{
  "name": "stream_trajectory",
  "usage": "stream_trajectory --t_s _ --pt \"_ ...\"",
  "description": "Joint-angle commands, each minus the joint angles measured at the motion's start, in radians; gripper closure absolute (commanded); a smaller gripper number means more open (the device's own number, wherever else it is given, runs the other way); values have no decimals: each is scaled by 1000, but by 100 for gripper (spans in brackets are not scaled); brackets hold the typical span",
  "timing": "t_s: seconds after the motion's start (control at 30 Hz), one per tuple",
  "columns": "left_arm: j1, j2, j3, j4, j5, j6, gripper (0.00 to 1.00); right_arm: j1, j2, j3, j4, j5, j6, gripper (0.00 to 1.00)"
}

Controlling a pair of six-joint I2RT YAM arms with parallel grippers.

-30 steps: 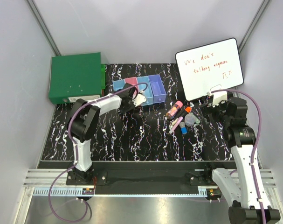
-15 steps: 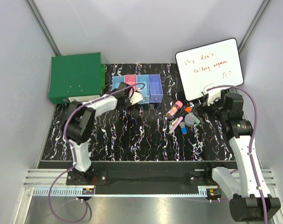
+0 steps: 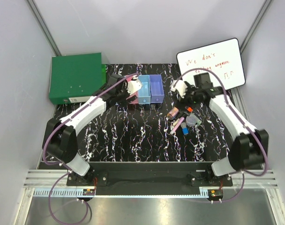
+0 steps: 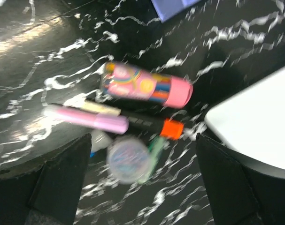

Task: Sort the stationery into containers
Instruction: Move the storage box to the center of the board.

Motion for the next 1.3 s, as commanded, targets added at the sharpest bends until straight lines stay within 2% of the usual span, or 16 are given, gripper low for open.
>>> stream_trajectory --t_s 0.0,0.17,0.27,0.43,0.73,0.9,1.17,1.27 --pt "9 4 5 35 -76 -19 14 47 141 200 9 84 -204 0" --pt "57 17 34 57 -138 -100 14 81 352 418 61 144 -296 0" --pt "96 14 45 64 -138 -179 12 105 436 481 78 162 -368 0" --pt "141 0 37 64 -92 -231 5 156 528 521 118 153 -454 0" --pt "161 6 22 53 -75 -234 3 234 617 578 124 118 -490 1" --pt "164 15 26 55 -72 -239 3 251 660 573 126 124 -474 12" --pt "175 26 54 52 -67 -225 2 279 717 565 129 109 -448 15" --pt "176 32 63 52 -70 -217 2 283 744 584 130 107 -434 29"
